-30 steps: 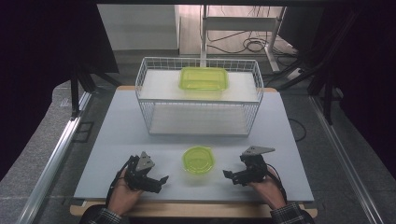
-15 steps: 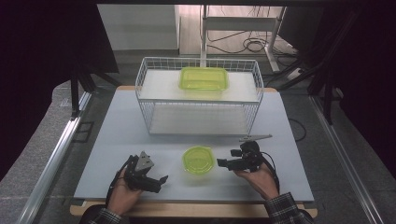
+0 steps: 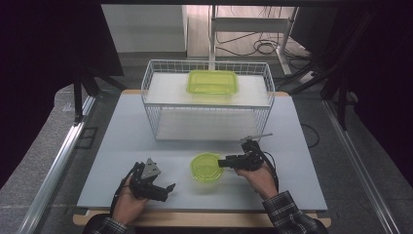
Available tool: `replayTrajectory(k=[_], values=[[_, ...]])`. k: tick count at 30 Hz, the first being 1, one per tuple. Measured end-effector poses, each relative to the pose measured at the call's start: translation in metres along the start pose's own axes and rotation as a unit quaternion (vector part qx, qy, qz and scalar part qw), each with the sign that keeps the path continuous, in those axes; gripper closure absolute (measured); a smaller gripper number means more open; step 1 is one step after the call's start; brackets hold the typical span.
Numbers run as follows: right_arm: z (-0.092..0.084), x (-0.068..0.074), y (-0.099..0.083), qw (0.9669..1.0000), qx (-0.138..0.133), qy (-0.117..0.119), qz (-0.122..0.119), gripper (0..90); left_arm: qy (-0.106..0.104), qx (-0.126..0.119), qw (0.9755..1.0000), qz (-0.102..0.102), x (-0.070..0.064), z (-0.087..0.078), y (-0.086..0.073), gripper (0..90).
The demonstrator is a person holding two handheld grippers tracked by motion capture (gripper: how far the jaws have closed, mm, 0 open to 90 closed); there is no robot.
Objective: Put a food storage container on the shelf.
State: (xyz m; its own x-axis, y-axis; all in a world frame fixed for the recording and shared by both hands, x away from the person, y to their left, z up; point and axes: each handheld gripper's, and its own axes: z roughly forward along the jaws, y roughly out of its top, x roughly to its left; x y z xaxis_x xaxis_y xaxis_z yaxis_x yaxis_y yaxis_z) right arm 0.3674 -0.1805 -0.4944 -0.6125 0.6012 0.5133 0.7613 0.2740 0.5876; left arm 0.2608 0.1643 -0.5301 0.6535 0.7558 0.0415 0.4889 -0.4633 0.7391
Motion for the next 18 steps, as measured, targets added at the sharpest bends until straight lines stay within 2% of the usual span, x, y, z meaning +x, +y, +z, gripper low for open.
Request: replayTrajectory(k=[1,5,8,11,12,13,18], values=[[0.002,-0.0033,0.0018,0.9998,0.004,0.015,0.013,53.4,0.0,0.0,1.0,0.002,-0.0004,0.0002,0.0001,0.0],[0.0053,-0.0063,0.0029,0.9989,0.017,0.032,0.03,59.3,0.0,0.001,1.0,0.002,-0.0006,0.0006,0.0002,0.0],[0.0083,-0.0106,0.0039,0.996,0.026,0.062,0.06,71.2,-0.001,0.002,1.0,0.003,-0.0009,0.0008,0.0002,0.1],[0.0087,-0.0119,0.0048,0.9932,0.034,0.079,0.078,77.9,-0.001,0.002,1.0,0.004,-0.0011,0.0008,0.0003,0.1],[0.0087,-0.0119,0.0048,0.9932,0.034,0.079,0.078,77.9,-0.001,0.002,1.0,0.004,-0.0011,0.0008,0.0003,0.1],[0.0084,-0.0116,0.0057,0.9916,0.039,0.088,0.087,80.6,0.0,0.003,1.0,0.004,-0.0012,0.001,0.0002,0.1],[0.0079,-0.0103,0.0069,0.9915,0.043,0.087,0.086,81.1,0.001,0.003,1.0,0.004,-0.0011,0.0012,0.0001,0.1]])
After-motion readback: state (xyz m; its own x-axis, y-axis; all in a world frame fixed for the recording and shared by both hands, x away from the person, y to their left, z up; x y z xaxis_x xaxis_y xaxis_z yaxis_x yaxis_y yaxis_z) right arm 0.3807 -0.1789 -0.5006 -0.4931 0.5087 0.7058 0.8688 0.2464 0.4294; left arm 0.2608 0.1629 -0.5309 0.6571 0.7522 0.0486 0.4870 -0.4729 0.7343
